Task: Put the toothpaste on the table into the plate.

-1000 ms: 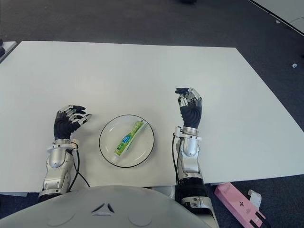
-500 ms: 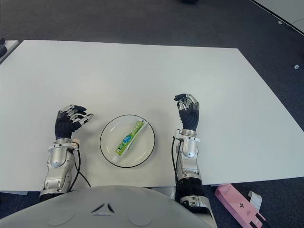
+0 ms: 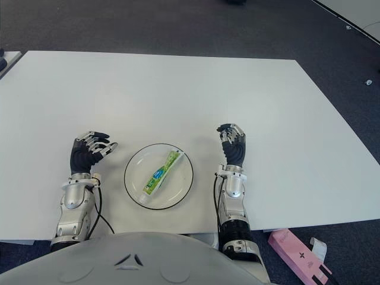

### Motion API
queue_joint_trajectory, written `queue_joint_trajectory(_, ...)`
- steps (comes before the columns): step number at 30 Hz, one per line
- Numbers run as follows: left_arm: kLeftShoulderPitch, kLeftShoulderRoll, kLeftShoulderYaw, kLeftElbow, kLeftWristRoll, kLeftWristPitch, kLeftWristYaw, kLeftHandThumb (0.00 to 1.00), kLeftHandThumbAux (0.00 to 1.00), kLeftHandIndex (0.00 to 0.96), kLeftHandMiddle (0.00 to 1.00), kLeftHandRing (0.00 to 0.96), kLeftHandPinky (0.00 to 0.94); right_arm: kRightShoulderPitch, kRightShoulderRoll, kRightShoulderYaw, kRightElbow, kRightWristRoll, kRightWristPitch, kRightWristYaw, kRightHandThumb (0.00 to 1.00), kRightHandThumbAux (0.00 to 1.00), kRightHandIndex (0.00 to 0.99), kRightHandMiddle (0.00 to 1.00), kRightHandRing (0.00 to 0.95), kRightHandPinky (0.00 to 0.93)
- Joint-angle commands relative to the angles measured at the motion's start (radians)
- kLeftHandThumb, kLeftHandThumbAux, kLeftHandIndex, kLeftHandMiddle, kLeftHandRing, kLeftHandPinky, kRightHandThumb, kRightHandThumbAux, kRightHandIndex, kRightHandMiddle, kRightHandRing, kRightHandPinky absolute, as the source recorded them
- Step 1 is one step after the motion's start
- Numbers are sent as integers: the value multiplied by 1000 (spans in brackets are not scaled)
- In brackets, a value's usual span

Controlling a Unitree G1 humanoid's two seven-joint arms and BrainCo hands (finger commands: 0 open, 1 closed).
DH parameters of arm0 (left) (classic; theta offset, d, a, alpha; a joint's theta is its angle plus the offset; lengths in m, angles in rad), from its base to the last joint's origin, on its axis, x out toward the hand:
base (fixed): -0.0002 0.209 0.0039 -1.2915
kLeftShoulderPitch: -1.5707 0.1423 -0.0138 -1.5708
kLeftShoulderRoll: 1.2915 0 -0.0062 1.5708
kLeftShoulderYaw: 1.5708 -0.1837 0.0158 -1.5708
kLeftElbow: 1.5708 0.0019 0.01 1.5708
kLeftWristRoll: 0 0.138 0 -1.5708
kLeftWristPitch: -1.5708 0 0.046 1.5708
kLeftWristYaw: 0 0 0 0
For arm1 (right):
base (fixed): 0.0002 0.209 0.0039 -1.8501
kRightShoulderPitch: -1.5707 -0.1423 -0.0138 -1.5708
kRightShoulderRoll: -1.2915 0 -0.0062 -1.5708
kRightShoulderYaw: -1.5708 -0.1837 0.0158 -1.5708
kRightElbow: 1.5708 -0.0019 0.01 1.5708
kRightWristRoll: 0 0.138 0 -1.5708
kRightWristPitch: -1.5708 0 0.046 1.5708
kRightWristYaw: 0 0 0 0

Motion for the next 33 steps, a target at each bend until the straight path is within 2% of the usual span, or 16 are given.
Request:
queue_joint_trajectory(1, -5, -5, -2, 5, -4, 5, -2, 80, 998, 534, 483, 519, 535, -14, -2, -1, 22, -6, 6, 17, 708, 728, 434, 525, 517, 522)
queue_joint_trajectory(11, -5, -5, -7, 4, -5, 15, -7, 67, 998, 530, 491, 520, 531, 0, -6, -3, -2, -4, 116, 46, 710, 729, 433, 522, 534, 538)
queue_joint_trajectory(20, -9, -5, -9, 13, 4, 2, 0, 85, 998, 525, 480, 509, 515, 12, 3, 3, -16, -3, 138, 63, 712, 727, 434, 505, 526, 528)
queue_joint_trajectory(33, -10, -2, -8, 11, -8, 18, -12, 99, 998, 529, 489, 521, 529, 31, 21, 11, -31, -47, 154, 22, 709, 729, 432, 494, 513, 508)
